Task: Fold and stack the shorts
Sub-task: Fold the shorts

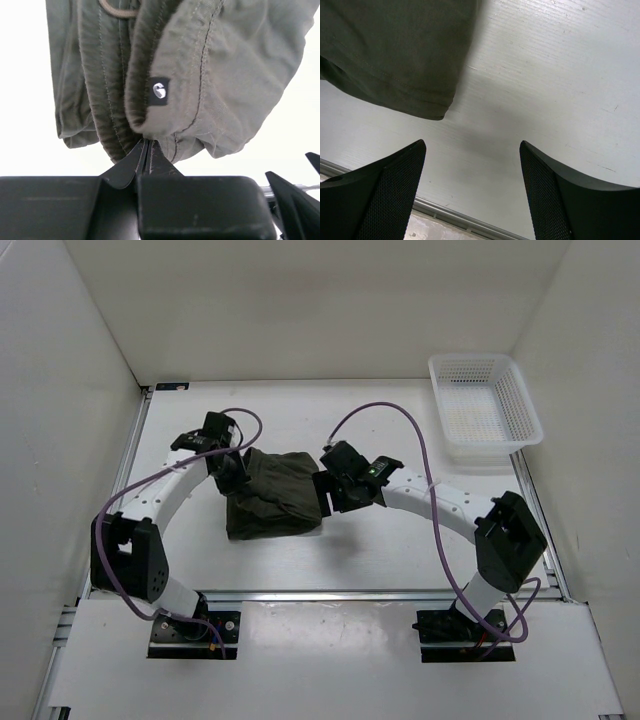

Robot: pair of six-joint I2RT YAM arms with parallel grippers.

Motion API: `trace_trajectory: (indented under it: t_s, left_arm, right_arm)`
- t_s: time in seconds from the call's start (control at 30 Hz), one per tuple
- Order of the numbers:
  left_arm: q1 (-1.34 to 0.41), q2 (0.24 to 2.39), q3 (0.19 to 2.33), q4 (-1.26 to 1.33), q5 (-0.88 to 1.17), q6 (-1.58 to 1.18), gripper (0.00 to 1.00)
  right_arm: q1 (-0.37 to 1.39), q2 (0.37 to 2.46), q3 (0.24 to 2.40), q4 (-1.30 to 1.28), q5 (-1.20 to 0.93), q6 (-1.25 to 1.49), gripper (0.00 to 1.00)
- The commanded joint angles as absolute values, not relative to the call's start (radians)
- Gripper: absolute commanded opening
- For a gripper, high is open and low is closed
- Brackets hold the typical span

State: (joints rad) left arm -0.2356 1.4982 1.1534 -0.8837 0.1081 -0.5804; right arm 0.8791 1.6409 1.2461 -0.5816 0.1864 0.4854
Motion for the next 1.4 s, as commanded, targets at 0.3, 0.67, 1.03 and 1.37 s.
trace_trajectory:
  t_s: [0.3, 0.67, 1.03, 1.37]
  left_arm:
    - [-0.132, 1.451, 1.201, -0.944, 0.012, -0.552, 0.10]
    - [-0.069, 1.482, 1.069, -0.873, -0.015, -0.563, 0.10]
    - [-0.025, 1.399, 1.114, -0.922, 0.047, -0.554, 0.65]
    - [-0.136, 1.517, 1.357, -0.963, 0.071, -0.545, 0.14]
  right_arm:
    - [0.879, 1.653, 1.325, -0.565, 0.128, 0.489, 0.79]
    - [0.931, 2.023, 1.623, -0.508, -0.071, 0.469, 0.16]
    - [0.943, 2.151, 1.648, -0.508, -0.022, 0.505, 0.09]
    - [0.962, 1.951, 1.638, -0.548, 0.075, 0.466, 0.23]
